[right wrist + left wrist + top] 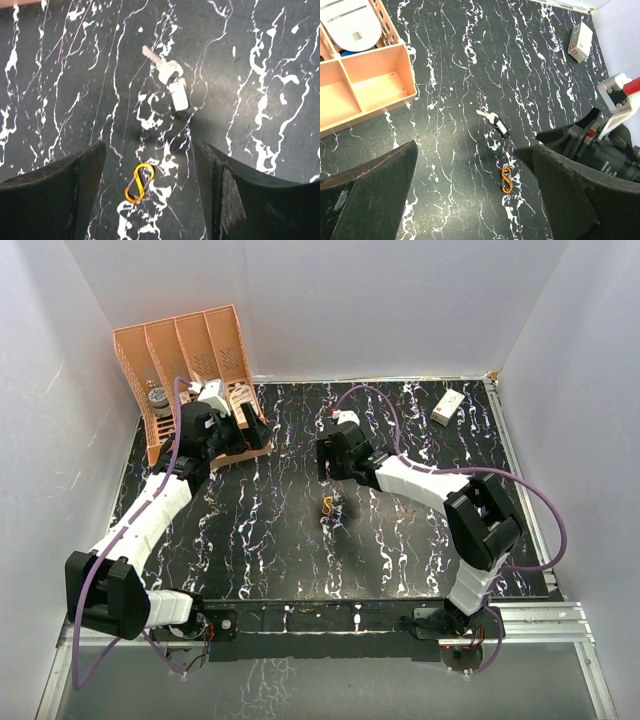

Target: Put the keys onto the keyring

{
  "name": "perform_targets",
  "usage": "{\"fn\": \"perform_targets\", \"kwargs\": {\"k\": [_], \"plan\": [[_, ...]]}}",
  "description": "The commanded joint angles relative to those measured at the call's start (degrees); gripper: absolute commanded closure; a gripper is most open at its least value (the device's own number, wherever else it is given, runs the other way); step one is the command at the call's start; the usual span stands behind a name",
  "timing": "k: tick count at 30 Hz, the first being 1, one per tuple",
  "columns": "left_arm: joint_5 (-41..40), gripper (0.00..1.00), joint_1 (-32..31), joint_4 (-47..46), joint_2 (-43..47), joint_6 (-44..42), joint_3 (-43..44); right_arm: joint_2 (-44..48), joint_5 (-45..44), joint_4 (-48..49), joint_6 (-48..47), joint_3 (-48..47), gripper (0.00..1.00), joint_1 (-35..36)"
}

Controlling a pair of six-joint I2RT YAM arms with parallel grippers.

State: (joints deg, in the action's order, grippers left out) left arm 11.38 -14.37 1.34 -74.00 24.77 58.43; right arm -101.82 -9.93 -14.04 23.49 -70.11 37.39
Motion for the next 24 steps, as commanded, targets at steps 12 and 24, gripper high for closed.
{"fn": "perform_targets", "kwargs": {"k": [12,24], "plan": [[-7.5,0.08,-11.9,-0.5,1.5,1.5,-2.5,10.8,-14.4,-5.2,1.9,0.5,0.23,2.8],[-17.7,0.15,-23.9,-3.1,-4.0,4.3,-5.6,16.5,-7.1,-2.9,0.9,0.5,0.20,-10.4]]}}
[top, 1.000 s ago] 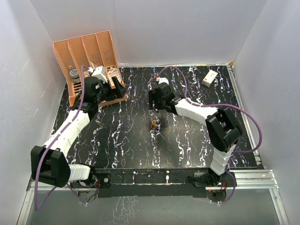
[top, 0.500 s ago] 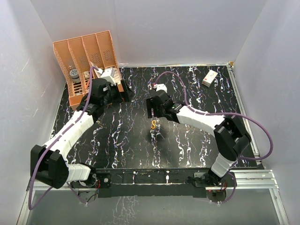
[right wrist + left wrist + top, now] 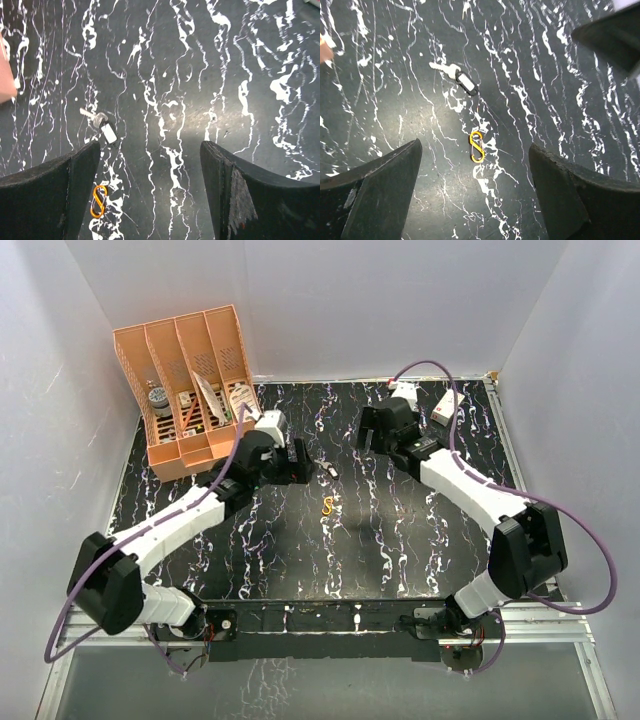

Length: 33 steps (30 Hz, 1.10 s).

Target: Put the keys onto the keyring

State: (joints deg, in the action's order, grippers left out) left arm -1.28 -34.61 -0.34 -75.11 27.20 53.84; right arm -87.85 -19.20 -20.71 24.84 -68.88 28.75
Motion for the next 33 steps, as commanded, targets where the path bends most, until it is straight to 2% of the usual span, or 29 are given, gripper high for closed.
{"fn": "perform_targets", "kwargs": {"k": [1,7,17,21,33], "plan": [[-6.3,0.16,-4.7,-1.4,-5.2,2.2,-0.8,2.6,2.5,3.7,-0.6,-0.7,0.20,-2.2],[-12.3,0.20,-9.4,1.8,-12.1,3.5,3.1,5.7,4.1,5.0,-1.1,1.1,0.19,-4.3],[-13.8,0.26,-12.5,3.3,-21.4,3.8,8.6,10.0,7.0,5.9,-1.5,3.9,0.19,-6.0],[-15.6,0.32,-13.6,6.1,-25.2,3.8,11.9,10.7,7.8,6.3,-1.8,4.3,0.19,-6.2],[-17.5,0.49,-14.1,11.0,-29.0,5.3,15.5,10.6,9.5,7.2,-1.9,4.8,0.19,-6.8]]}}
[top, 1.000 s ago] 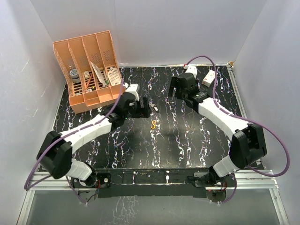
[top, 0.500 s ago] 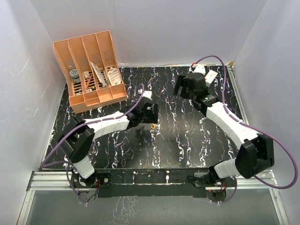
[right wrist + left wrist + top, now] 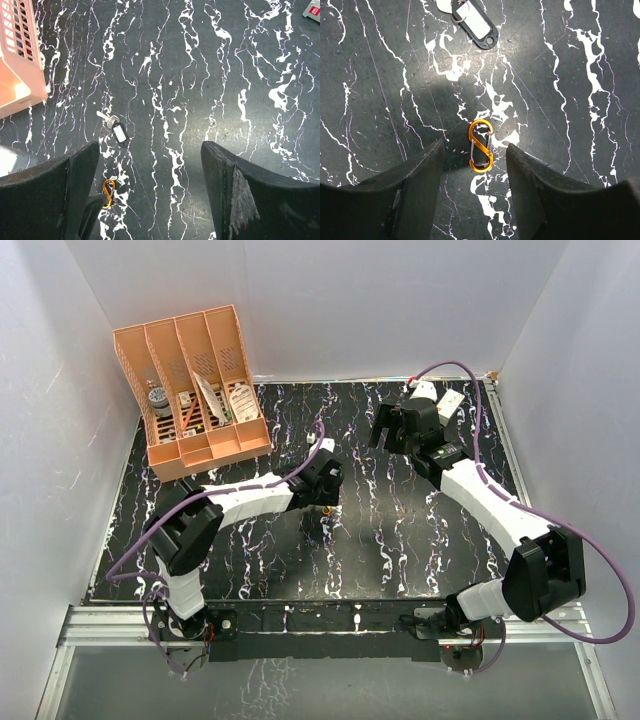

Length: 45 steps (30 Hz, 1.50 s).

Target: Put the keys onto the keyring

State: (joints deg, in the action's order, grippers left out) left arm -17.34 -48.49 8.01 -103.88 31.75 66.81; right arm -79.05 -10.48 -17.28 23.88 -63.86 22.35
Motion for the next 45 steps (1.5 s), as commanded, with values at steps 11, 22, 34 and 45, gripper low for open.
{"fn": "perform_targets", "kwargs": {"k": [11,22,34,45], "plan": [[-1.0,0.50,-0.7,4.7,-2.2,1.9,4.1,2.1,0.8,3.7,-0.9,0.0,0.18,-0.5],[-1.2,0.50,-1.6,6.8,-4.6,3.5,5.9,2.3,1.0,4.0,-0.8,0.6,0.18,-0.7],[-1.1,0.51,-2.0,7.8,-6.3,3.7,7.1,2.7,1.3,4.1,-0.9,1.1,0.18,-1.1],[-1.2,0.53,-2.3,7.7,-6.9,3.8,7.4,2.8,1.5,4.1,-0.9,1.3,0.18,-1.5]]}}
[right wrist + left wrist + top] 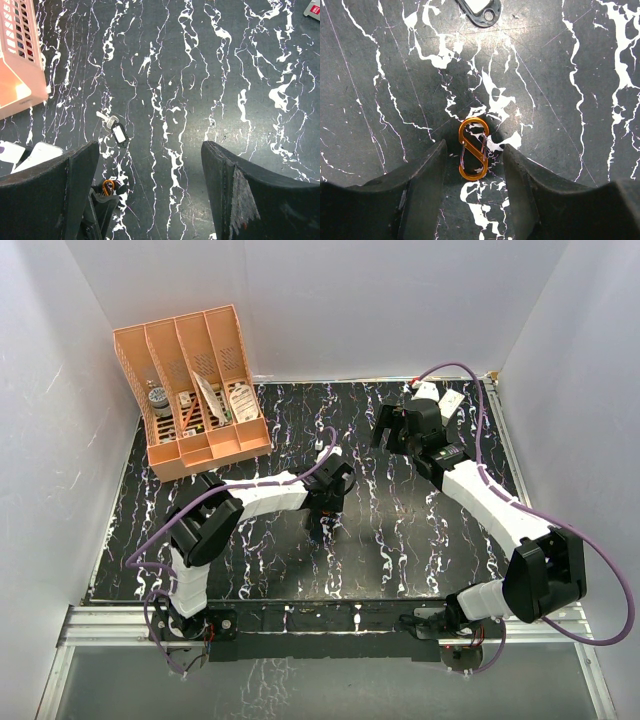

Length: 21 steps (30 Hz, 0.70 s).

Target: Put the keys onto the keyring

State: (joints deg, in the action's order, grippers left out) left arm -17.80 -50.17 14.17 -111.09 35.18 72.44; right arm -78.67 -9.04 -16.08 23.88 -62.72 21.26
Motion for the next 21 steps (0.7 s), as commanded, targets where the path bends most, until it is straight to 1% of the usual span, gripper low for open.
{"fn": "perform_targets", "kwargs": {"k": [1,21], "plan": [[-0.8,0.54,-0.6,1.6,0.3,0.4,1.9,2.4,0.0,2.9,-0.9,0.1,0.18,-0.3],[-1.0,0.69,-0.7,2.6,-0.5,0.2,2.5,2.5,0.5,2.9,-0.9,0.3,0.18,-0.8]]}}
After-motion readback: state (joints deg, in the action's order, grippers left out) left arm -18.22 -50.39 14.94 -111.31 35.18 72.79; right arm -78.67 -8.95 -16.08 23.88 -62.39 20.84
